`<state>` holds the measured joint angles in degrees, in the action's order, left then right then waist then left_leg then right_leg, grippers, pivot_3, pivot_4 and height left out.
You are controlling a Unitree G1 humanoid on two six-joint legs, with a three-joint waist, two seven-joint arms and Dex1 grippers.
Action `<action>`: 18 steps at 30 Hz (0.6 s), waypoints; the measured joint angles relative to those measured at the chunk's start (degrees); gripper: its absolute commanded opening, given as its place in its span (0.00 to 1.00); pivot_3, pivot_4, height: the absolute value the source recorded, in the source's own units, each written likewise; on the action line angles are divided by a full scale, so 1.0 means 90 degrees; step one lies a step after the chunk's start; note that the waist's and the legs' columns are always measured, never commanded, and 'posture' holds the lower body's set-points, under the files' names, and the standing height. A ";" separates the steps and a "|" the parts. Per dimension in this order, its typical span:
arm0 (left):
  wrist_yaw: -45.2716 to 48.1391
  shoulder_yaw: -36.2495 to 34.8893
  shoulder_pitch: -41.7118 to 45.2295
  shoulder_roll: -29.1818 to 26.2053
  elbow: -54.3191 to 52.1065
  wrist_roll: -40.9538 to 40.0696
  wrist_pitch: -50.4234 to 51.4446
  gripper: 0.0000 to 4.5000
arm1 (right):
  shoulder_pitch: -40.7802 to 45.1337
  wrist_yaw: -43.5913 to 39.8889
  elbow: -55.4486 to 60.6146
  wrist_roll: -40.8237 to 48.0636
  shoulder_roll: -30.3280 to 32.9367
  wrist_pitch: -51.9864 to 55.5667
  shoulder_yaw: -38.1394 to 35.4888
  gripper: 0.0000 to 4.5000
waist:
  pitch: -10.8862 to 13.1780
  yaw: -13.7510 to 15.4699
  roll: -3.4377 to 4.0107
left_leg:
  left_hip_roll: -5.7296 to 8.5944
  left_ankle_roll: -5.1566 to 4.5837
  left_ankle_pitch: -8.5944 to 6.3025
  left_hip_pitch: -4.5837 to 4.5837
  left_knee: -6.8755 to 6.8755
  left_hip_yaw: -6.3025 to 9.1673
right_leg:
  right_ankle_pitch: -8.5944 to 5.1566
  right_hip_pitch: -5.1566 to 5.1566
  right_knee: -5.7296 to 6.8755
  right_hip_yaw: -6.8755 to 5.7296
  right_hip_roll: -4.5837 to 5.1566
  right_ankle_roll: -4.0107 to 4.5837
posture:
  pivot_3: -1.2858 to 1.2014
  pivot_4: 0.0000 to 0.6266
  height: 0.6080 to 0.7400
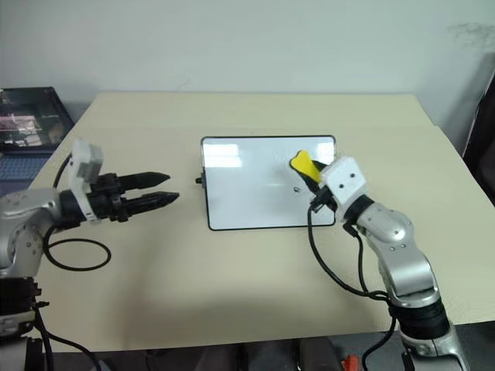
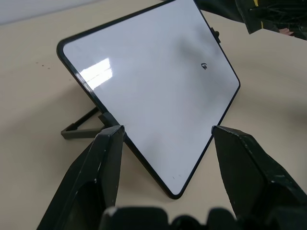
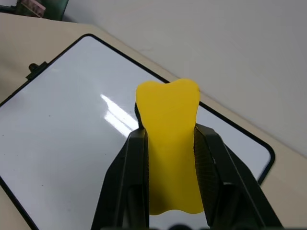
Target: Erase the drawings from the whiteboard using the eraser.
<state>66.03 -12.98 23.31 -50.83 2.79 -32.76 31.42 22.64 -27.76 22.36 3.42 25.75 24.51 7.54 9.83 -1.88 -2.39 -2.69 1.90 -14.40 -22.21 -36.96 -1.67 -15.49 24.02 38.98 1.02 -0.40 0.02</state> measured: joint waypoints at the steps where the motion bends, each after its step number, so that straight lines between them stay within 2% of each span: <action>1: 0.0002 -0.0002 -0.0009 -0.0001 0.0004 0.0014 -0.0053 0.70 | 0.0076 -0.0082 -0.0175 -0.0061 0.0033 -0.0062 0.0122 0.21 | 0.0000 0.0005 0.0000 | 0.0000 0.0000 0.0000 -0.0001 0.0000 0.0000 | 0.0000 0.0000 0.0000 -0.0001 0.0000 0.0000 | 0.52 0.24 1.00; 7: 0.0113 -0.0088 -0.0355 -0.0025 0.0005 0.0016 -0.0189 0.70 | 0.0299 -0.0396 -0.1094 -0.0701 0.0396 -0.0580 0.0640 0.21 | 0.0000 0.0009 0.0000 | -0.0002 0.0000 0.0000 -0.0008 -0.0001 0.0000 | 0.0000 0.0005 0.0001 -0.0004 0.0001 0.0001 | 0.52 0.24 1.00; 18: 0.0116 -0.0341 -0.0598 -0.0031 -0.0059 -0.0128 -0.0220 0.70 | 0.0913 -0.0664 -0.1724 -0.1273 0.0619 -0.0747 0.0791 0.21 | 0.0000 0.0009 0.0000 | -0.0004 0.0000 0.0000 -0.0010 -0.0001 0.0002 | 0.0000 0.0005 0.0000 -0.0005 0.0004 0.0002 | 0.52 0.24 1.00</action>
<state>67.07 -16.05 17.93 -51.11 2.25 -33.92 29.44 30.86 -33.74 6.84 -8.04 31.33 17.78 14.66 9.83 -1.80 -2.39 -2.73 1.90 -14.40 -22.30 -36.97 -1.65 -15.49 24.07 38.97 0.98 -0.36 0.04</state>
